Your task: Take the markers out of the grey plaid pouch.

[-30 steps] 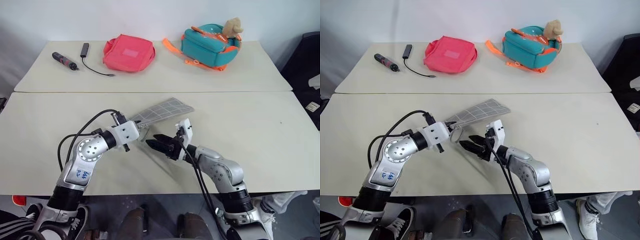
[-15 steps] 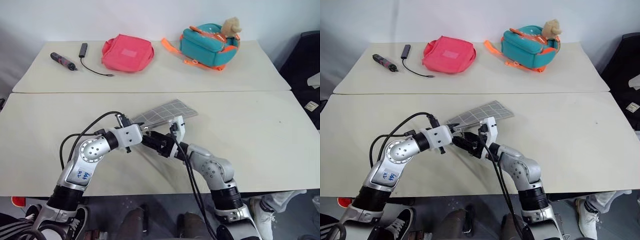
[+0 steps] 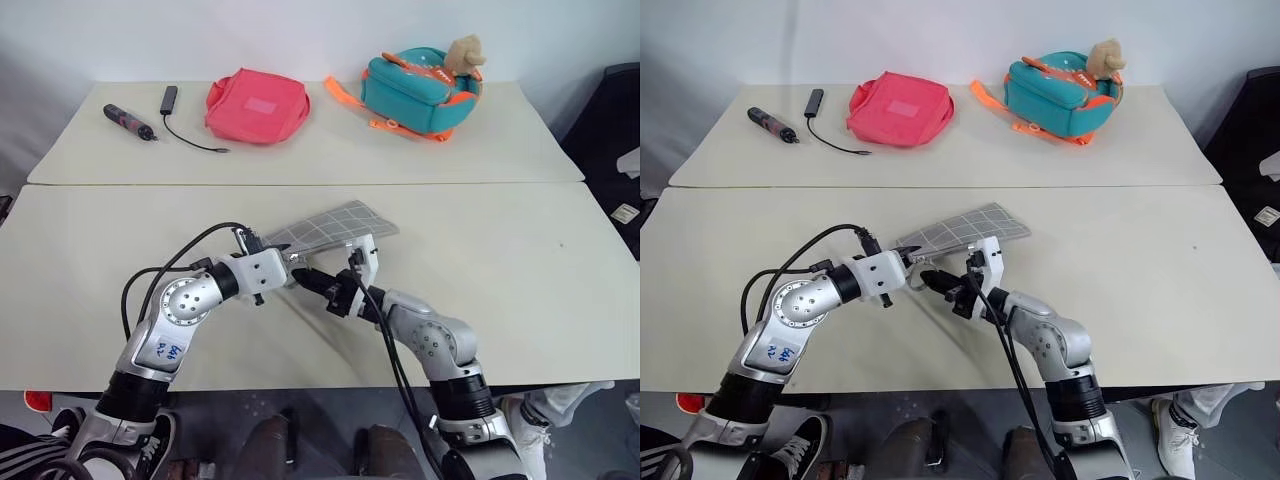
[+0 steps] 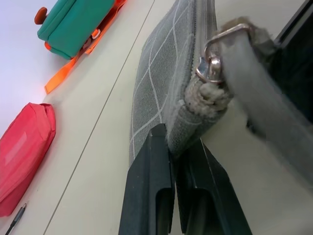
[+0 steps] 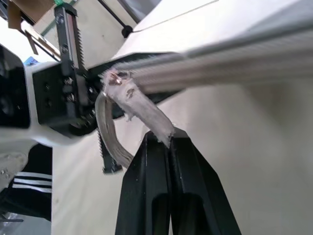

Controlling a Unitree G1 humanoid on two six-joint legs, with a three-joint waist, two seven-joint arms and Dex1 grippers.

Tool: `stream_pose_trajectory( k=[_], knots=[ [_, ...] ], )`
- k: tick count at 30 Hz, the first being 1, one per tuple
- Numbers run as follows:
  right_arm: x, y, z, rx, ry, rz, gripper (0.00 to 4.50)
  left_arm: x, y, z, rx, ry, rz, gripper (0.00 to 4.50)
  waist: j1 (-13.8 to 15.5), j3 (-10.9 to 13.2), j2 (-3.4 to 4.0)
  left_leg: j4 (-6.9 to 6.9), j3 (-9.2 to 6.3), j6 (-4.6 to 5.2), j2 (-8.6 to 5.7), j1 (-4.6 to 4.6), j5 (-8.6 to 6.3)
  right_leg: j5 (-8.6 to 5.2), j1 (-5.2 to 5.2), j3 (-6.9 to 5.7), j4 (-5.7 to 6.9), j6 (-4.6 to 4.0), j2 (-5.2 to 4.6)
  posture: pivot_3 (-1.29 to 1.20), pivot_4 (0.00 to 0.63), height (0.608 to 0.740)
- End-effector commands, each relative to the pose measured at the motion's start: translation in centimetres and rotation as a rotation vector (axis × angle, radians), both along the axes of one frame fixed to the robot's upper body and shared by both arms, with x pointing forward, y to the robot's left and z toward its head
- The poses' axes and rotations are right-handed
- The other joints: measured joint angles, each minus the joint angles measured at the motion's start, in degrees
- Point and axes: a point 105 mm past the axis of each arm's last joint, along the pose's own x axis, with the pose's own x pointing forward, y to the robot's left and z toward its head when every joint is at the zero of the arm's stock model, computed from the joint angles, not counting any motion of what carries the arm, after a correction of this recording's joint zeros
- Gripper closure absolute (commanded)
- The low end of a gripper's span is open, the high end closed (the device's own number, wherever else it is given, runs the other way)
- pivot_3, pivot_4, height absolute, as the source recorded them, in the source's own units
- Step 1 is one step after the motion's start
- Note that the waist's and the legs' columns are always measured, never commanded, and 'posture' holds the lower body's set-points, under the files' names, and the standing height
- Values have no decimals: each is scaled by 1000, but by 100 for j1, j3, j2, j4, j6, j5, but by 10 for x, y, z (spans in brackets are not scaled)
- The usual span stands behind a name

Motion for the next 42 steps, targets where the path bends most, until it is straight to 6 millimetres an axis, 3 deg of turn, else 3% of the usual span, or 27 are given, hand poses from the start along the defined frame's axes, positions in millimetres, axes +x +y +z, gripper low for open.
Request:
stream_pose_trajectory(
  k=[1, 6, 15, 30, 32, 36, 39, 42],
  knots=[
    [-3, -12, 15, 9, -61, 6, 4446, -5, 8, 13, 13, -62, -17, 4500, -7, 0, 0, 0, 0, 0, 0, 0, 0, 0, 0, 0, 0, 0, 0, 0, 150, 740],
    [2, -31, 19, -69, -117, -3, 4446, -9, 21, 3, 121, -75, -55, 4500, -2, 0, 0, -2, 2, -2, 1, 0, -2, -1, -4, 0, -18, -1, 0, 0, 150, 740],
    [3, -52, 20, -146, -151, 11, 4446, -7, 30, -1, 152, -104, -58, 4500, 4, 0, 0, -2, 6, 1, 1, -1, -3, 0, 0, -1, -31, -1, -5, 0, 150, 740],
    [54, -156, 28, -362, -225, -222, 4446, -13, 53, -4, 123, -80, -6, 4500, 0, 0, 0, 2, 17, 30, 3, -1, 9, 0, 5, -6, -39, 0, -7, 0, 150, 740],
    [54, -154, 28, -353, -225, -208, 4446, -13, 53, -4, 121, -78, -4, 4500, 3, 0, 0, 3, 16, 30, 5, -1, 9, 0, 5, -7, -38, 0, -7, 0, 150, 740],
    [41, -124, 24, -300, -217, -122, 4446, -12, 48, -4, 95, -71, -9, 4500, 0, 0, 0, 4, 16, 30, 7, -1, 10, 1, 9, -9, -40, -1, -6, 0, 150, 740],
    [25, -99, 25, -216, -180, -42, 3869, -11, 44, -1, 84, -81, -10, 4500, 4, 0, 0, 4, 14, 30, 8, -1, 9, 1, 9, -10, -39, -1, -6, 0, 150, 740],
    [6, -77, 26, -172, -155, 36, 2864, -9, 41, 1, 79, -90, -12, 4500, 6, 0, 0, 4, 13, 31, 8, -1, 8, 1, 10, -10, -40, -1, -6, 0, 150, 740]
  ],
)
